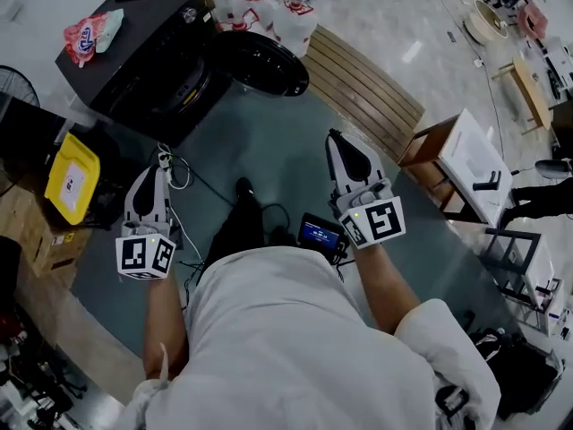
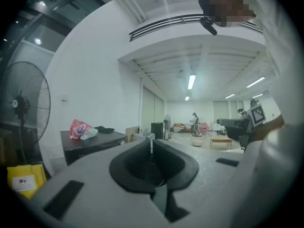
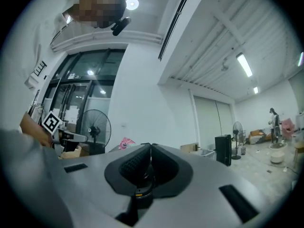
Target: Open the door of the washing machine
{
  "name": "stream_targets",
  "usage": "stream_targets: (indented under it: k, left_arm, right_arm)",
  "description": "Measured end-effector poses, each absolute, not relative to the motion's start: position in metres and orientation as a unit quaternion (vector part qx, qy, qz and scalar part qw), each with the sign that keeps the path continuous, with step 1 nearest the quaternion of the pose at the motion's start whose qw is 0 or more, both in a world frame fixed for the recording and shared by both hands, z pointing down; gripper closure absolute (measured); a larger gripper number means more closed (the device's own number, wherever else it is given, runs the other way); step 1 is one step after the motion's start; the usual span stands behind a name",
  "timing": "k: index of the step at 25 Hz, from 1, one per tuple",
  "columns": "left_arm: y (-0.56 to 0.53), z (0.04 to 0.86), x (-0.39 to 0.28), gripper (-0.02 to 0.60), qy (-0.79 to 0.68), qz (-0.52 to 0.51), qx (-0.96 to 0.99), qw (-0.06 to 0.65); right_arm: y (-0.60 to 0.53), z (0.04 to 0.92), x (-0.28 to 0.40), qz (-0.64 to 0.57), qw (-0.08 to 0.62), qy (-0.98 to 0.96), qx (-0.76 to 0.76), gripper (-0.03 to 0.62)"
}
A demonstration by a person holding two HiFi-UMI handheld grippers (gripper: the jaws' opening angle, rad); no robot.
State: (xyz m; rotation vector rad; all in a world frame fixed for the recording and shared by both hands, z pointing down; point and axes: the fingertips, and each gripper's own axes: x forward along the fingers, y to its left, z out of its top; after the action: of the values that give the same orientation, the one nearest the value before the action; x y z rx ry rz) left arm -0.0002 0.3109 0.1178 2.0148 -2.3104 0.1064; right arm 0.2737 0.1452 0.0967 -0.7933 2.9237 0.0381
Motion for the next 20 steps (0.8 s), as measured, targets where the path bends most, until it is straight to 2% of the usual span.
stream_targets:
  k: [7,12,20]
  left_arm:
    - [0.368,0.117,0.021,0.561,-0.766,0.047,0.64,0.034]
    - [0.392,0.095,0.018,0.561,-0.777,0.02,0.63,0.005]
    - [0.424,0.099,-0.022,0.561,-0.773,0.006,0.634,0.012]
  right_arm:
    - [0.197,0.115,0.28,-0.011,0.055,0.969,-0.241,0.562]
    - [0.218,0.118,0.27,-0.003,0.046,0.971,-0.234,0.561]
    - [0.256,0.116,0.234,-0.009,0.027,0.968,-0.25,0.562]
